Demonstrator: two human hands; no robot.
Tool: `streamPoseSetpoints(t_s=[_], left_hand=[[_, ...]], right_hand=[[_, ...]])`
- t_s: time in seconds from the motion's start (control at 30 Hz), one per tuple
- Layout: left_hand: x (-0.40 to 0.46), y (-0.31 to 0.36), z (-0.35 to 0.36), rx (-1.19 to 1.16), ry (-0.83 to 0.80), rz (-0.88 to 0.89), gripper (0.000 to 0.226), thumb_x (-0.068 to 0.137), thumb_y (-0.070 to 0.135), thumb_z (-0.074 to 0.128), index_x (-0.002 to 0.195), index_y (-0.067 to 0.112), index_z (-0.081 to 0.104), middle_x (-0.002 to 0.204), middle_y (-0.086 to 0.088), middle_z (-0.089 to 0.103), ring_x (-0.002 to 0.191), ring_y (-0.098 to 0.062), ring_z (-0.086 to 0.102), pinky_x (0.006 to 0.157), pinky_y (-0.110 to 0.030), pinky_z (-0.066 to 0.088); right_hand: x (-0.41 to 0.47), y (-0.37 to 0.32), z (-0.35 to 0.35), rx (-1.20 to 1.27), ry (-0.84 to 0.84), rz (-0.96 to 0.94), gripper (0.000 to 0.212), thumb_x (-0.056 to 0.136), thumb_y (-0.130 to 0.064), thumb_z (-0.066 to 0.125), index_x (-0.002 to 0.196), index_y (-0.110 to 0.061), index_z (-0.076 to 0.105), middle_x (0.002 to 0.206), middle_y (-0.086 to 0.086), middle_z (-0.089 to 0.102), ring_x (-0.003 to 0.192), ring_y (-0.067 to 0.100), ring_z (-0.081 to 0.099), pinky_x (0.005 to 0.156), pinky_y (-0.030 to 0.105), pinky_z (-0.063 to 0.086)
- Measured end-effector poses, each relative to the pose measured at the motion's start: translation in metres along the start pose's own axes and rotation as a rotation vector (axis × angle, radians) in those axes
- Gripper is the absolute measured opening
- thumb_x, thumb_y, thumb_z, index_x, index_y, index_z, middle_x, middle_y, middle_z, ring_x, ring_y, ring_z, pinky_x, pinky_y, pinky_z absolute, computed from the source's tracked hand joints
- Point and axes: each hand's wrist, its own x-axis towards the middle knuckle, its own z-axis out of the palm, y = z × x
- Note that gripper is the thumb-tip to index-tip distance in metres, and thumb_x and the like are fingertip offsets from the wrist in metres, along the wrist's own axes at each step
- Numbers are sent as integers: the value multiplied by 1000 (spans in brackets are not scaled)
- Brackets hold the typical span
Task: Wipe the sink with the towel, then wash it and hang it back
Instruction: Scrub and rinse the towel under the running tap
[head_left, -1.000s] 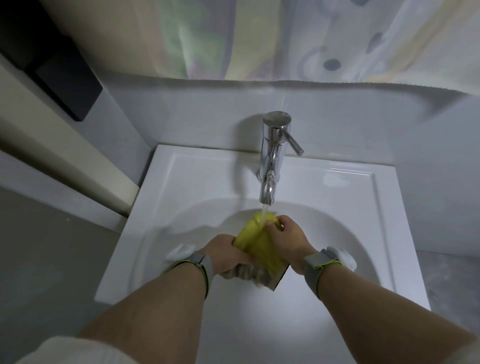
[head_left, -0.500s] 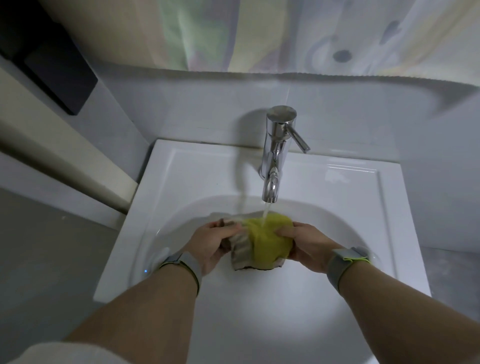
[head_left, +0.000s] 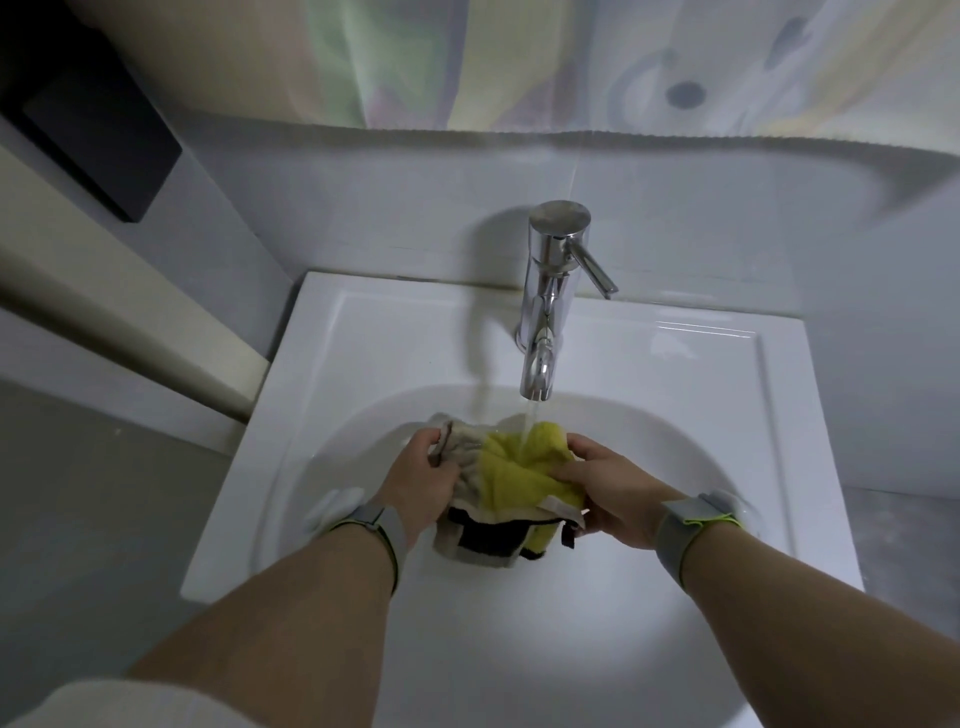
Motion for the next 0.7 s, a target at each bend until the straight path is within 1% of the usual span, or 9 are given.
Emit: streamPoseSetpoints(t_s=[0.1,0.2,0.3,0.4,0.47,0.53,0.57,0.63,0.7], left_hand=[[5,-1,0,-65,-20,-37,25,91,8,50,107,21,65,101,-8,72,93,-30,69,81,-49,60],[8,0,0,-179,-5,-53,18,88,-4,52,88,11,63,91,-15,69,82,-29,66,71,-41,58],[6,4,-1,-235,26,-79,29,91,-7,46,77,15,60,79,-13,60,69,-26,57,54,-29,50],[2,9,-2,-344,-49,-153,32,87,-14,37,77,9,56,75,-11,54,67,-25,51,56,-30,48],[-3,15,0,-464,-129,-220,25,88,-5,40,75,8,56,73,-9,53,71,-25,50,62,-31,46],[-2,16,4,-539,-188,-227,21,94,10,51,77,8,64,71,-7,62,73,-24,57,64,-29,48],[0,16,6,-546,-194,-203,20,94,15,56,82,5,68,75,-9,68,76,-25,62,66,-29,50],[2,18,9,-549,-223,-171,24,94,21,62,88,-1,70,84,-14,70,82,-29,65,71,-31,55],[3,18,11,-481,-217,-165,19,91,18,67,87,0,64,80,-17,63,76,-28,62,68,-31,55]], right_hand=[[2,-1,3,141,5,-21,34,96,-2,46,114,-21,67,114,13,71,103,37,67,86,57,55],[4,-1,4,257,35,1,30,95,4,42,93,-12,67,105,19,67,94,42,65,76,58,56],[3,1,6,315,44,37,26,87,4,41,81,-10,62,95,19,64,86,40,65,72,53,56],[5,0,10,337,110,54,28,92,-25,53,69,-10,55,74,12,59,72,33,62,73,49,58],[10,2,12,171,214,29,35,88,-37,69,74,-10,52,65,8,53,56,24,54,55,35,51],[13,7,15,42,249,-31,27,84,-20,76,89,-10,51,74,9,55,56,22,54,49,33,42],[14,11,16,38,251,-38,29,83,-11,75,102,-11,53,87,11,61,66,25,61,55,38,48],[17,15,17,46,259,-37,49,82,-3,74,123,-17,53,110,12,63,93,33,67,80,49,56],[18,14,18,46,274,-40,53,82,0,72,127,-20,52,113,12,64,100,35,67,91,52,52]])
